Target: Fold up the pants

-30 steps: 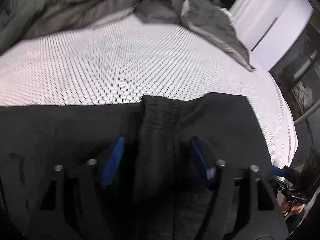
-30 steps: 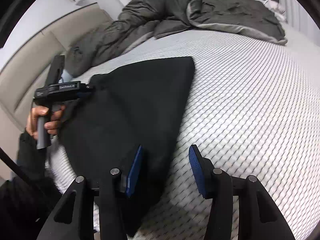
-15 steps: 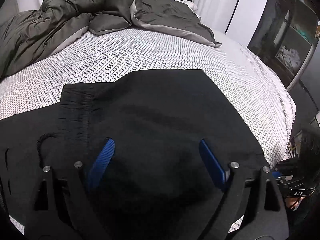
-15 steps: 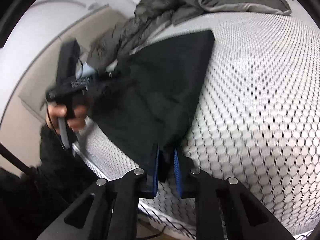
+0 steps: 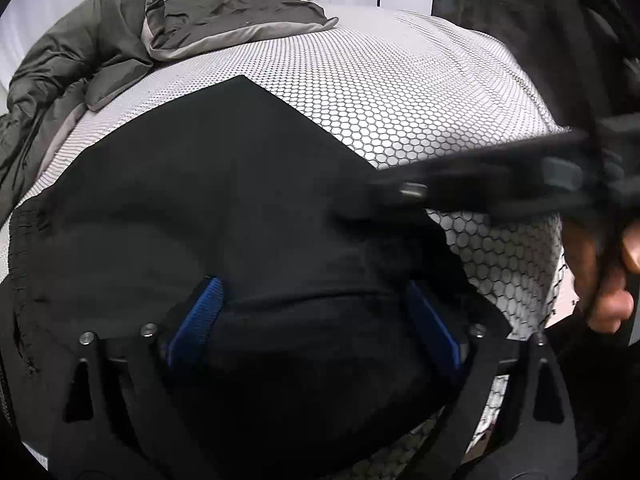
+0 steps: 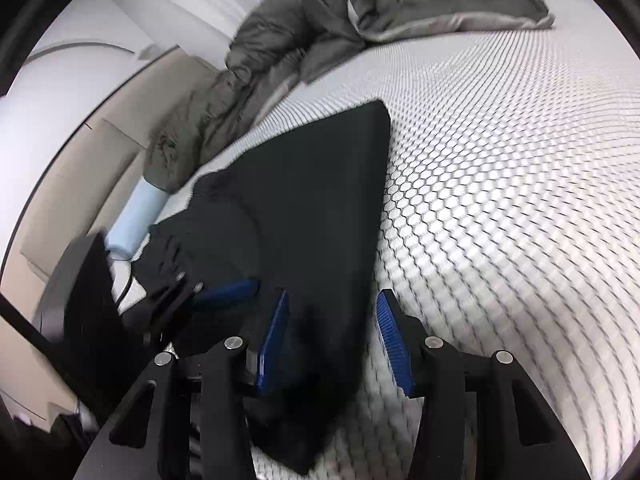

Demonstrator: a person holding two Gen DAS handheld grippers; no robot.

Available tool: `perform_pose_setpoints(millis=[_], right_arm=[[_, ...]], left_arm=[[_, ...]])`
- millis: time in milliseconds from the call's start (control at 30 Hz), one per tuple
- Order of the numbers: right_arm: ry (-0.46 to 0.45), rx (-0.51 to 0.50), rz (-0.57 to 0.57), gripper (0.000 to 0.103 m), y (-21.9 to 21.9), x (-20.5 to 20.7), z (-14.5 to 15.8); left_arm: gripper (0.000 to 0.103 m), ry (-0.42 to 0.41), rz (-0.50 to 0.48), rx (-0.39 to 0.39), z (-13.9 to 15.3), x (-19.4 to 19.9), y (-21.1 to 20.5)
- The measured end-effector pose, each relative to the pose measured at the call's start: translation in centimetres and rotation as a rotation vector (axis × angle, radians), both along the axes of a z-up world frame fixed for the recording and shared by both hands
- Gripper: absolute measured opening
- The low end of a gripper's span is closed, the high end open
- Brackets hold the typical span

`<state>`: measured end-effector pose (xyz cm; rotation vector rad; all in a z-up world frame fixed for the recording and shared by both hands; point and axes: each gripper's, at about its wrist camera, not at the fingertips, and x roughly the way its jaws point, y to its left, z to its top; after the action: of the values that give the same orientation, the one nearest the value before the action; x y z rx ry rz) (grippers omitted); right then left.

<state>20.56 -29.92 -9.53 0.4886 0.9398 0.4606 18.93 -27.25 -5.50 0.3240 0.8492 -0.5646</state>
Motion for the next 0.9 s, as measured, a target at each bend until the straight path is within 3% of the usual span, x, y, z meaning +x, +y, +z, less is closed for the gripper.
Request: perform_pose_setpoints(millis=[333, 533, 600, 700, 900], right_arm=[[0.038, -0.112, 0.043, 0.019, 1.4, 13.2, -0.3], [0.019, -0.189, 0.023, 0.021, 2.0, 20.1, 0.2], [0.038, -0.156, 0.014, 0.028, 1.3, 20.3, 0.9], [0.035, -0.091, -0.008, 0.048, 0.1, 17.6, 2.4], [0.051, 0.018, 0.015, 0.049, -1.7, 6.2, 1.6]], left_arm=[[0.094, 0.027, -0.002, -0.015, -0.5, 0.4, 0.8], [0.097, 0.019, -0.013, -0.038, -0.3, 0.3, 1.7], [0.097, 0.017, -0.015, -0.043, -0.3, 0.5, 1.8], [0.098, 0.029, -0.022, -0.065, 0.0, 0.3, 2.4], [0.098, 0.029, -0.034, -0.097, 0.4, -0.3, 3.6]])
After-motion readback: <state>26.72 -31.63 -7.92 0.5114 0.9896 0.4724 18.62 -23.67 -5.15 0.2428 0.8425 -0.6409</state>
